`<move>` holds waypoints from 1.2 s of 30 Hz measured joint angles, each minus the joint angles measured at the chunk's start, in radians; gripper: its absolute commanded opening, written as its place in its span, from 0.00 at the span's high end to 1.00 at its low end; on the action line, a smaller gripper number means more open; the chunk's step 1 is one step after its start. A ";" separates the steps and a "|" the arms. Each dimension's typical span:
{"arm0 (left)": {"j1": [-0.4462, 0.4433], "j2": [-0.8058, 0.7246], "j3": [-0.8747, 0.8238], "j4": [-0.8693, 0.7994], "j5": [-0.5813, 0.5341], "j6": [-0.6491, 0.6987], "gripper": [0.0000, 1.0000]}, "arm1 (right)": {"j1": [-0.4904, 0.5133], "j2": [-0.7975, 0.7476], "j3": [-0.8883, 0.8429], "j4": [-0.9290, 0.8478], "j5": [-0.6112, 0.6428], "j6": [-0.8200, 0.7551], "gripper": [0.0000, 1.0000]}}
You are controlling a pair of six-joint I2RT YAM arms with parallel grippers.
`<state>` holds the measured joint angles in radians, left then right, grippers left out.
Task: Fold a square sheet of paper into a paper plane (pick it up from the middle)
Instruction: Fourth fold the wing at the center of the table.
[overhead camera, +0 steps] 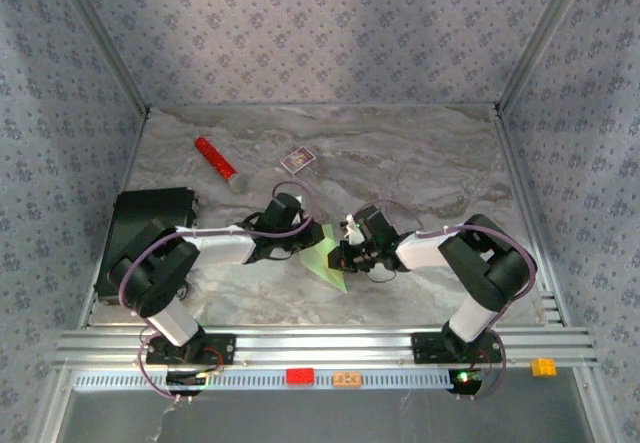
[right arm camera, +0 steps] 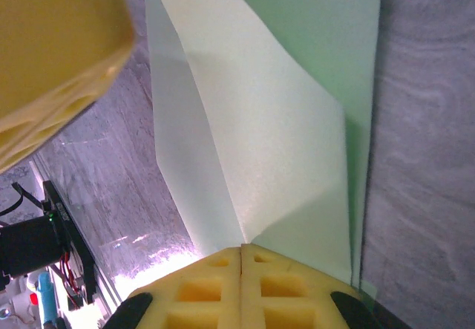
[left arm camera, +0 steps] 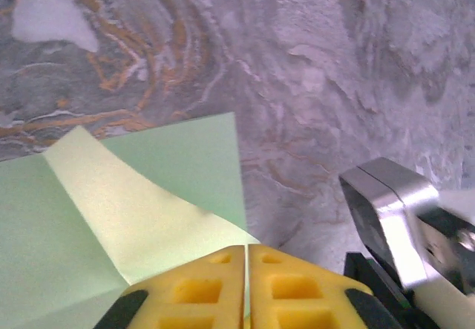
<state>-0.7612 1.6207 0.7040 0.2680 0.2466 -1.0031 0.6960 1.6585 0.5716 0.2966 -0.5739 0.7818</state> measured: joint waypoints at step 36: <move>0.161 0.128 0.048 -0.048 0.086 0.049 0.96 | -0.010 0.003 -0.037 0.072 -0.025 -0.001 1.00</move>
<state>-0.6006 1.7489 0.7521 0.2199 0.3325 -0.9539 0.6865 1.6615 0.5343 0.3683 -0.5987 0.7811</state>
